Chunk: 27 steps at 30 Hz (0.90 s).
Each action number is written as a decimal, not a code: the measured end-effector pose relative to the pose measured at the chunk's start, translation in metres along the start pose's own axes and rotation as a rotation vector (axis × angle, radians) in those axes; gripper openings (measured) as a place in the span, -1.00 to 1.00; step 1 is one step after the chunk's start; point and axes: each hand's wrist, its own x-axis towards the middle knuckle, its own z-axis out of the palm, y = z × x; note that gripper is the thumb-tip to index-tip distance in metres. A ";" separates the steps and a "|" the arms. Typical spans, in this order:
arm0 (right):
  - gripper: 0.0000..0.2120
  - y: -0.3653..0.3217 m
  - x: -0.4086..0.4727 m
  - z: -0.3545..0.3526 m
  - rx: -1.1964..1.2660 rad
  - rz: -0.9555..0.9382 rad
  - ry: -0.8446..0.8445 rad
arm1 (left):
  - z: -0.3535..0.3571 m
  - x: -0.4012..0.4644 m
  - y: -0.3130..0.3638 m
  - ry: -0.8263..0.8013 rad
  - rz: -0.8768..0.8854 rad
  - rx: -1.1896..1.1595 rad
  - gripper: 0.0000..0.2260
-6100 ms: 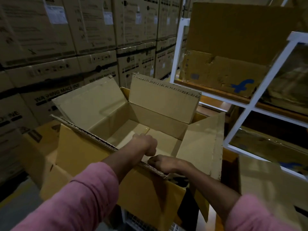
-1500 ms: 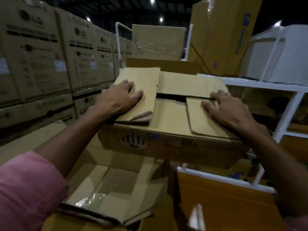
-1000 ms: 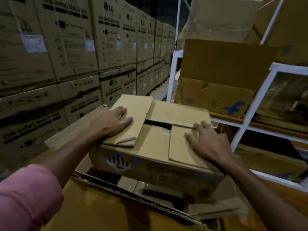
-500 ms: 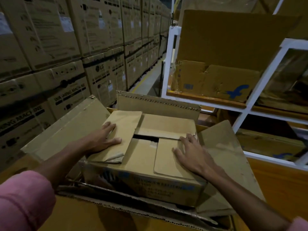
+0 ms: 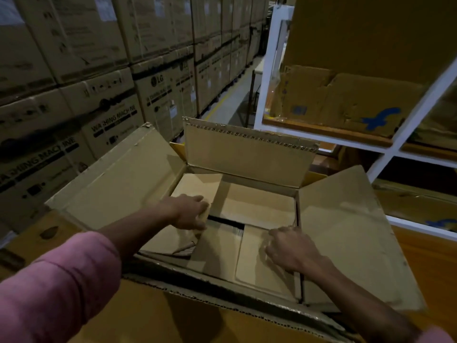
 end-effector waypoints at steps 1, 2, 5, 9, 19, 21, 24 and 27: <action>-0.52 -0.002 0.000 0.003 -0.029 -0.041 -0.008 | 0.001 0.000 0.008 0.028 0.059 0.043 -0.37; -0.50 -0.005 0.000 0.005 -0.044 -0.083 -0.024 | 0.003 0.000 0.016 0.055 0.131 0.099 -0.41; -0.41 -0.015 0.002 0.006 -0.055 -0.228 -0.073 | 0.009 0.004 0.035 0.043 0.321 0.250 -0.49; -0.41 -0.030 0.006 0.013 -0.029 -0.399 -0.083 | 0.011 -0.001 0.039 -0.071 0.297 0.472 -0.64; -0.44 -0.039 0.018 0.026 -0.168 -0.539 -0.065 | -0.004 -0.021 -0.026 0.090 -0.338 0.305 -0.62; -0.44 -0.043 0.024 0.026 -0.177 -0.552 -0.068 | 0.019 -0.013 -0.057 -0.002 -0.423 0.127 -0.50; -0.44 -0.040 0.034 0.029 -0.146 -0.533 -0.076 | 0.047 0.000 -0.079 0.007 -0.453 0.055 -0.23; -0.42 -0.034 0.046 0.035 -0.131 -0.466 -0.095 | 0.044 -0.012 -0.059 0.022 -0.514 -0.062 -0.24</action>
